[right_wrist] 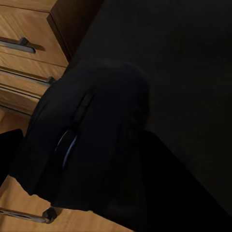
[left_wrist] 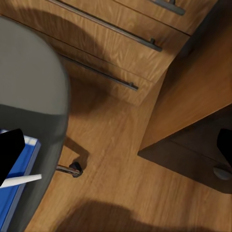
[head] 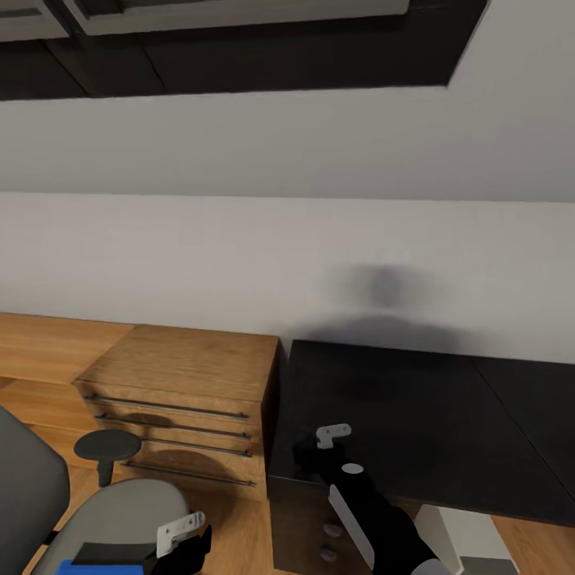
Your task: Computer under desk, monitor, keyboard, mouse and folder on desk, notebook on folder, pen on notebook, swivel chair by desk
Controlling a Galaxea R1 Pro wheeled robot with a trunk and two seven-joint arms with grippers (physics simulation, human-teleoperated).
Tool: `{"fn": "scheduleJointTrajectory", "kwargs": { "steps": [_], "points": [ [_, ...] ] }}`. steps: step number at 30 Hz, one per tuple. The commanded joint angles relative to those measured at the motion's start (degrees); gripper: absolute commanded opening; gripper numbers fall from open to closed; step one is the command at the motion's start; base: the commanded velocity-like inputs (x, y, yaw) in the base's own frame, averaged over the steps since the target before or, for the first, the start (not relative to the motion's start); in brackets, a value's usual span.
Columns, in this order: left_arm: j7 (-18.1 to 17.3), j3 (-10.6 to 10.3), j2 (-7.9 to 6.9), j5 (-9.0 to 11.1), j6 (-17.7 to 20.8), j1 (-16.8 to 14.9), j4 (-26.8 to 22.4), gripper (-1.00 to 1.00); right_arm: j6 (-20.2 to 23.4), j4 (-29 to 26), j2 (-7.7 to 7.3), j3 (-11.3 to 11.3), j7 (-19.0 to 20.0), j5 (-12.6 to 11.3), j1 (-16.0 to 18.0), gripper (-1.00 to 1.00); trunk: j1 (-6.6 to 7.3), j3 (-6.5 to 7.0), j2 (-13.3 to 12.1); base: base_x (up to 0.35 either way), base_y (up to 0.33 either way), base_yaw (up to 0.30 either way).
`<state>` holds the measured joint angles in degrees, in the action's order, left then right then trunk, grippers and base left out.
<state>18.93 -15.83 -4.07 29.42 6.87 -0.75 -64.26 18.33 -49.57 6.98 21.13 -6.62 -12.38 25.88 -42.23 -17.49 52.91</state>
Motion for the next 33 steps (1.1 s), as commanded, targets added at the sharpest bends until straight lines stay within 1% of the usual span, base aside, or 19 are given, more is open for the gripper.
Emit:
{"fn": "scheduleJointTrajectory", "kwargs": {
  "steps": [1, 6, 24, 27, 29, 32, 33],
  "points": [
    [0.49, -0.23, -0.07, 0.38, 0.16, -0.04, -0.07, 1.00, 0.19, -0.09, -0.03, 0.22, -0.65, -0.81, 0.05, -1.00, -0.23, -0.26, 0.47, 0.000, 0.000, 0.000],
    [0.49, -0.25, -0.06, 0.38, 0.16, -0.04, 0.01, 1.00, -0.51, 0.01, -0.03, 0.29, -0.67, -0.81, 0.05, -1.00, -1.33, -1.16, 2.48, 0.000, 0.000, 0.000],
    [0.10, -0.23, -0.14, 0.30, 0.16, -0.04, 0.79, 1.00, -0.59, -0.31, -0.03, 0.50, -0.92, -0.89, 0.05, -1.00, -1.33, -1.16, 2.48, 0.000, 0.000, 0.000],
    [0.06, -0.21, -0.15, 0.29, 0.16, -0.03, 0.88, 1.00, -0.61, -0.30, -0.03, 0.50, -0.84, -0.89, 0.05, -1.00, -1.33, -1.16, 2.48, 0.167, 0.000, 0.000],
    [0.25, 0.08, 0.50, 0.53, 0.11, -0.04, 0.87, 1.00, -1.20, 0.06, 0.40, 0.58, -1.13, 0.15, 0.05, -1.00, -1.33, -1.16, 2.48, 0.000, 0.000, 0.000],
    [0.22, 0.10, 0.67, 0.55, 0.10, -0.04, 0.35, 1.00, -2.07, 0.03, 0.47, 0.58, -1.13, 0.24, 0.05, -1.00, -1.33, -1.16, 2.48, 0.000, 0.000, 0.000],
    [0.19, 0.13, 0.84, 0.57, 0.10, -0.04, 0.02, 1.00, -1.70, -0.01, 0.57, 0.58, -1.12, 0.12, 0.05, -1.00, -1.33, -1.16, 2.48, 0.000, 0.000, 0.000]
  ]
}}
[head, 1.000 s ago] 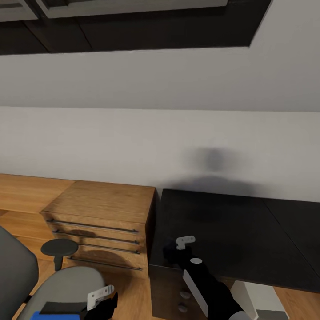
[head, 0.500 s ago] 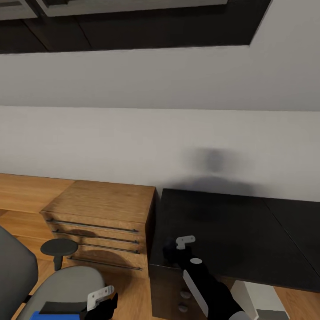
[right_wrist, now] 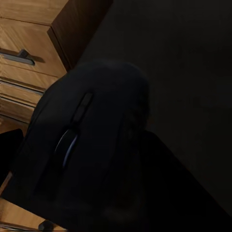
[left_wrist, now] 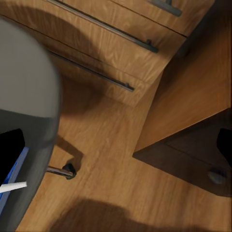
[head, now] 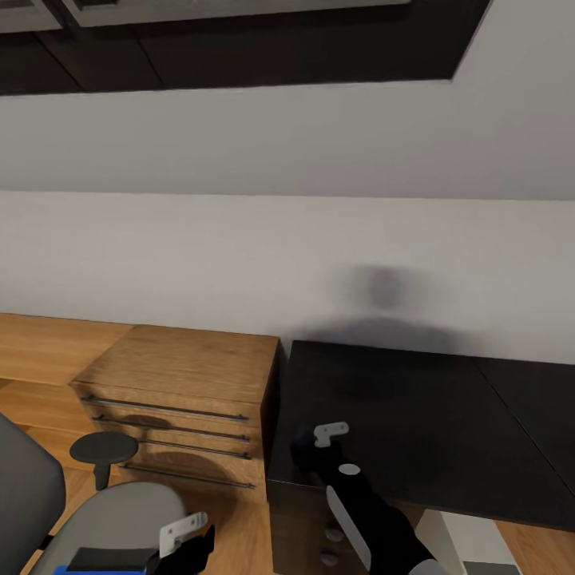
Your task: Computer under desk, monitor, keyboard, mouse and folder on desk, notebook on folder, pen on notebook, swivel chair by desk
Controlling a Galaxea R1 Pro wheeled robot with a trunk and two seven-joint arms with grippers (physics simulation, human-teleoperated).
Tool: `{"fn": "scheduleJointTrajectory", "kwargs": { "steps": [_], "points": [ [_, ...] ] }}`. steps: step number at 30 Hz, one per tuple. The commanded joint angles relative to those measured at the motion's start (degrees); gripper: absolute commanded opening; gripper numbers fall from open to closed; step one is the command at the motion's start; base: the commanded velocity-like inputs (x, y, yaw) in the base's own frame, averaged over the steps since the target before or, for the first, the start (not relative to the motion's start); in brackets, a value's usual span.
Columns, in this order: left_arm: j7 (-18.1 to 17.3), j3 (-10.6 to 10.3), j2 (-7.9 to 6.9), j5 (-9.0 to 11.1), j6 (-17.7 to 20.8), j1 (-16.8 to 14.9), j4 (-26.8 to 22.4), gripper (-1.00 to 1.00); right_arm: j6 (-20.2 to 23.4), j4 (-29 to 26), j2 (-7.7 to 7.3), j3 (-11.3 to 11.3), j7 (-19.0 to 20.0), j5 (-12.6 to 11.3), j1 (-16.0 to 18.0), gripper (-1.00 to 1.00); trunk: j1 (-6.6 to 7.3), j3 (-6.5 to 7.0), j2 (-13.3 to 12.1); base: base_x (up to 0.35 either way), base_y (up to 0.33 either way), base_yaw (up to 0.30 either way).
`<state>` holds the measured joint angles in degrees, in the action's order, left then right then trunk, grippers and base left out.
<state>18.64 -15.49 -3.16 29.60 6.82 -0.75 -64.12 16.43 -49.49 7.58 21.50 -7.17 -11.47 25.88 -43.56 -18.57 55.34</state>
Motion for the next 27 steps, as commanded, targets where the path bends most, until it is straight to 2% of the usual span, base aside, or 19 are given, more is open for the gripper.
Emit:
{"fn": "scheduleJointTrajectory", "kwargs": {
  "steps": [1, 8, 27],
  "points": [
    [0.47, -0.19, 0.03, 0.41, 0.18, -0.04, -0.44, 1.00, 0.56, -0.12, 0.10, 0.21, -0.57, -0.87, 0.05, -1.00, -0.01, -0.07, 0.05, 0.000, 0.000, 0.000],
    [0.43, -0.16, -0.26, 0.60, 0.29, -0.04, -1.91, 1.00, -0.03, -0.14, 0.32, 0.29, -0.56, -0.93, 0.05, -1.00, -0.01, -0.07, 0.05, 0.000, 0.000, 0.000],
    [0.43, -0.16, -0.27, 0.58, 0.30, -0.02, -1.94, 1.00, -0.42, 0.08, 0.33, 0.30, -0.56, -0.85, 0.05, -1.00, -4.18, -3.48, 7.68, 0.000, 0.000, 0.000]
  ]
}}
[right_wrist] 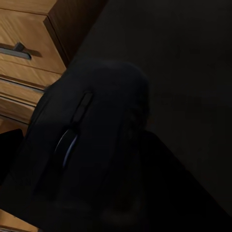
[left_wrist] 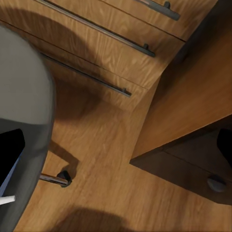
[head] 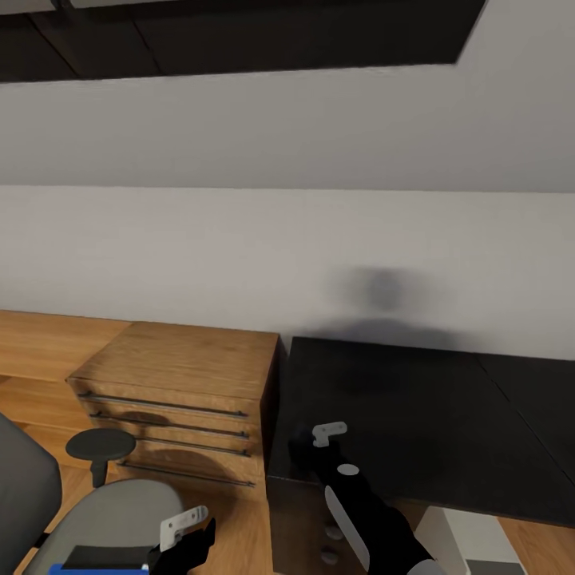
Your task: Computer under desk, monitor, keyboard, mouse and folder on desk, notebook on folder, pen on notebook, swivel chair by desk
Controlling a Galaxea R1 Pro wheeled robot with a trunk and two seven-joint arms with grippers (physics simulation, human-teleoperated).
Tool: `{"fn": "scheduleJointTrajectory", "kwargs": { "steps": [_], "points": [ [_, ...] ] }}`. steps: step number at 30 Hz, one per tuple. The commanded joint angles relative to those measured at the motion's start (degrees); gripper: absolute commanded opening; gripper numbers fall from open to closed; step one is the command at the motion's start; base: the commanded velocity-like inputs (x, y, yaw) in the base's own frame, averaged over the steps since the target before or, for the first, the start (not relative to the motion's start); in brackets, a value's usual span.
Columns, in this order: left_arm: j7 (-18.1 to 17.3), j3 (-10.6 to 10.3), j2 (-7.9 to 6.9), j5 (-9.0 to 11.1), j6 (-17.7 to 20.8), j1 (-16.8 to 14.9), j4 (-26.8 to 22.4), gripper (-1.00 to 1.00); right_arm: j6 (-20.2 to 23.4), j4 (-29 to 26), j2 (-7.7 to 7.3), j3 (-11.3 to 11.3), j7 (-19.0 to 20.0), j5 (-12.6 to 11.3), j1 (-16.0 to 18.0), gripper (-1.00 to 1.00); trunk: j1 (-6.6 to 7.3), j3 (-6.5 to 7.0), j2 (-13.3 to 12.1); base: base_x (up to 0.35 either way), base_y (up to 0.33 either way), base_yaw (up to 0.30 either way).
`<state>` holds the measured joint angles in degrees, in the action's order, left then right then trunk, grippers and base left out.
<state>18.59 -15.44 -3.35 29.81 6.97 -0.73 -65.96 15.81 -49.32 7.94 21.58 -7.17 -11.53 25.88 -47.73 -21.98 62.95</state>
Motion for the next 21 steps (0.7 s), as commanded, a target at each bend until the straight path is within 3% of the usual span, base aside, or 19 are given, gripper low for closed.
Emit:
{"fn": "scheduleJointTrajectory", "kwargs": {
  "steps": [1, 15, 21],
  "points": [
    [0.49, -0.21, -0.08, 0.36, 0.15, -0.05, -0.09, 1.00, 0.19, -0.08, -0.03, 0.22, -0.56, -0.78, 0.05, -1.00, -0.23, -0.25, 0.46, 0.000, 0.000, 0.000],
    [0.53, -0.21, -0.08, 0.42, 0.15, -0.03, -0.07, 1.00, -1.99, 0.01, -0.03, 0.29, -0.56, -0.66, 0.05, -1.00, -3.31, -2.77, 6.08, 0.000, 0.000, 0.000],
    [0.57, -0.21, -0.08, 0.40, 0.15, -0.04, -0.05, 1.00, -5.83, 0.07, -0.03, 0.30, -0.60, 2.46, 0.05, -1.00, -4.62, -3.84, 8.49, 0.000, 0.000, 0.000]
  ]
}}
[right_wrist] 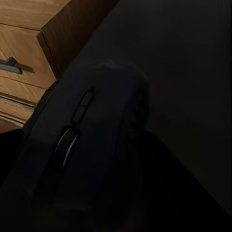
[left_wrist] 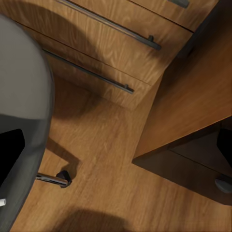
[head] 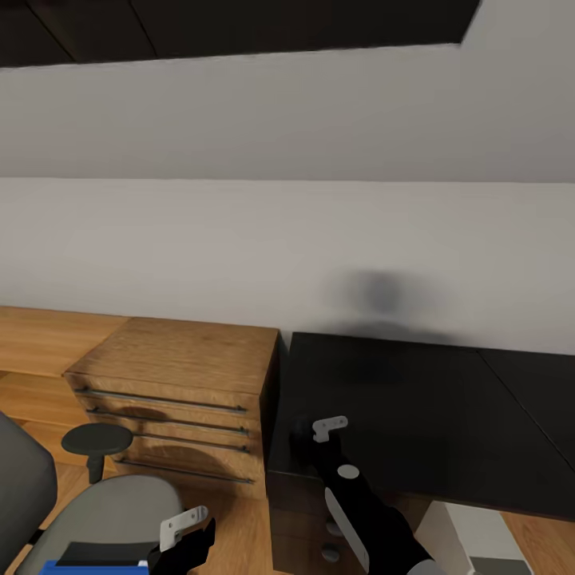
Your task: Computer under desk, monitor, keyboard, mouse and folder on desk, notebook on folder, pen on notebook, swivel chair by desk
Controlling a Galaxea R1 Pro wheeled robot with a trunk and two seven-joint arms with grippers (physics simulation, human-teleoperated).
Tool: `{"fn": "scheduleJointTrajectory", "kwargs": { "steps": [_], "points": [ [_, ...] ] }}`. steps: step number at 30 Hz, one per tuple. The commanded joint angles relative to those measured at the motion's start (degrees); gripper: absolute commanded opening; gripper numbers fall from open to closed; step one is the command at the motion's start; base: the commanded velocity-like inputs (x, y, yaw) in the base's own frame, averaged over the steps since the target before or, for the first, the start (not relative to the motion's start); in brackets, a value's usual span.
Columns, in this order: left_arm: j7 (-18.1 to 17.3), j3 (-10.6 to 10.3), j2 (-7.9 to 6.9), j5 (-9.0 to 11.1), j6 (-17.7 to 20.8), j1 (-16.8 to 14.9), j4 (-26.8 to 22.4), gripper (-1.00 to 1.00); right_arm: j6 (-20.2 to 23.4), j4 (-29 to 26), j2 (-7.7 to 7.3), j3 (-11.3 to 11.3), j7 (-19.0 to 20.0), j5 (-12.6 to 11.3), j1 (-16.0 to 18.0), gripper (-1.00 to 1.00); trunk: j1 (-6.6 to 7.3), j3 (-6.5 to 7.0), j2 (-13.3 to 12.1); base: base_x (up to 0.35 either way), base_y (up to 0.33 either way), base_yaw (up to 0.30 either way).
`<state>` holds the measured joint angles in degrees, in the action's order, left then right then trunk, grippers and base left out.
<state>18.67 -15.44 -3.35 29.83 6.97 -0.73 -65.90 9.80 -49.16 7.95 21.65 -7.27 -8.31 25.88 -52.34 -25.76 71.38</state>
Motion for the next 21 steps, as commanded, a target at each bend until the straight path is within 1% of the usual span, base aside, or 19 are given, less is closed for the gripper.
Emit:
{"fn": "scheduleJointTrajectory", "kwargs": {
  "steps": [1, 3, 6, 21],
  "points": [
    [0.49, -0.21, -0.07, 0.38, 0.15, -0.05, -0.11, 1.00, -0.17, -0.08, -0.04, 0.21, -0.52, -0.44, 0.04, -1.00, -0.23, -0.25, 0.46, 0.000, 0.000, 0.000],
    [0.49, -0.21, -0.07, 0.39, 0.15, -0.06, -0.10, 1.00, -1.03, -0.07, -0.04, 0.17, -0.54, 0.37, 0.04, -1.00, -0.67, -0.61, 1.26, 0.000, 0.000, 0.000],
    [0.49, -0.21, -0.07, 0.38, 0.15, -0.05, -0.11, 1.00, -1.43, -0.02, -0.06, 0.16, -0.55, 0.70, 0.04, -1.00, -1.33, -1.15, 2.46, 0.000, 0.000, 0.000],
    [0.49, -0.21, -0.07, 0.39, 0.15, -0.06, -0.10, 1.00, -1.80, 0.90, -0.07, 0.15, -0.55, 1.02, 0.04, -1.00, -4.62, -3.84, 8.48, 0.000, 0.000, 0.000]
  ]
}}
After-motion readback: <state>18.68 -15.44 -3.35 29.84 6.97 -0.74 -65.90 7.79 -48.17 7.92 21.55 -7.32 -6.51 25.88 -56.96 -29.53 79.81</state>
